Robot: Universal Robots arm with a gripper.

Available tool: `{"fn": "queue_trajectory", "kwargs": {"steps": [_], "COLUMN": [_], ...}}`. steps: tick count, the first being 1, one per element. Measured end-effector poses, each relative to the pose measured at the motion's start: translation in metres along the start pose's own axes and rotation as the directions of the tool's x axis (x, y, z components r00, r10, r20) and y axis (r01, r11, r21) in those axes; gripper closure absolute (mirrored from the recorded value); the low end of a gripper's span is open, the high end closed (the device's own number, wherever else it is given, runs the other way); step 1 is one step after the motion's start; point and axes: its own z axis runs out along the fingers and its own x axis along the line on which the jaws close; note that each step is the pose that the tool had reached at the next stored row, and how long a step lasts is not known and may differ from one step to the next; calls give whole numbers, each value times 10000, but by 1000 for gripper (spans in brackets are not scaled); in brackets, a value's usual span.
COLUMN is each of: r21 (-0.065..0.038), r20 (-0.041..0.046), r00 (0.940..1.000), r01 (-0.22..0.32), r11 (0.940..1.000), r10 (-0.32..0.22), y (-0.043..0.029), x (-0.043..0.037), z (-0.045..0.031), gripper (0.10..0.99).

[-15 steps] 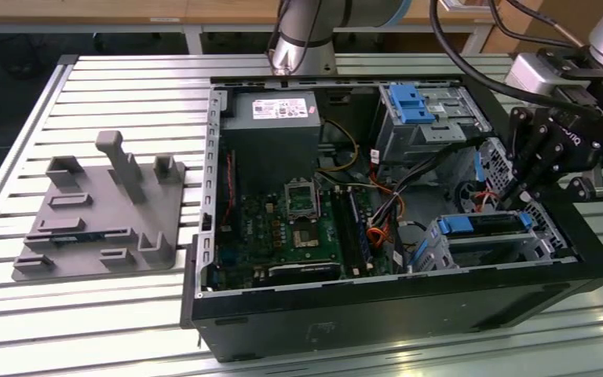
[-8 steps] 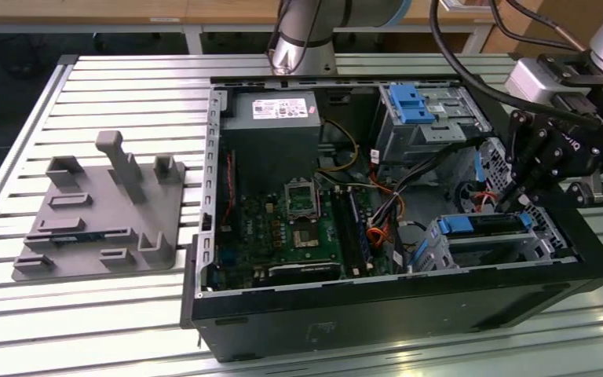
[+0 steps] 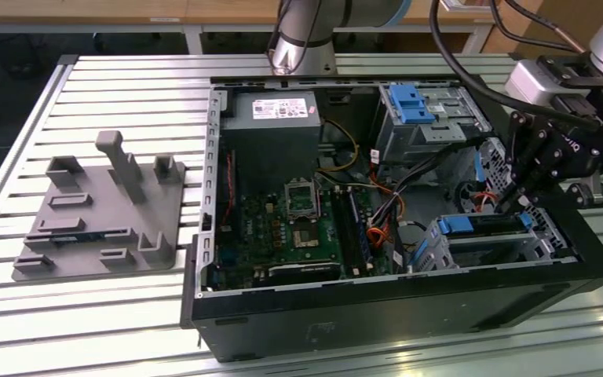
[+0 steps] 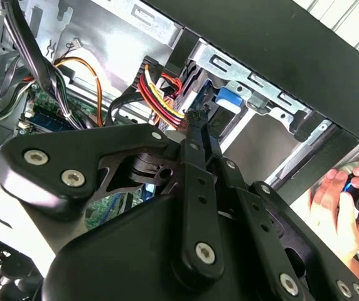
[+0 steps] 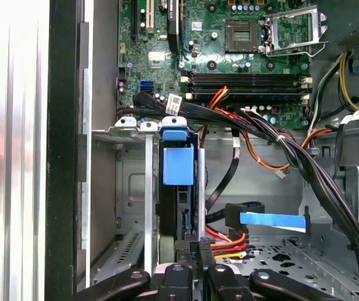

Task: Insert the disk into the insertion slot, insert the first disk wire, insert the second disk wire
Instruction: 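Insert the first disk wire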

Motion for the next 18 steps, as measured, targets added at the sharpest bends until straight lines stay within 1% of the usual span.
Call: {"fn": "queue_trajectory", "kwargs": {"steps": [13,18], "r21": [0,-2], "r20": [0,1], "r00": [10000,10000], "r01": [1,1], "r11": [10000,10000], "r10": [-1,-1], "y": [-8,-8], "x": [18,22], "z": [48,53], "gripper": [922,922]}}
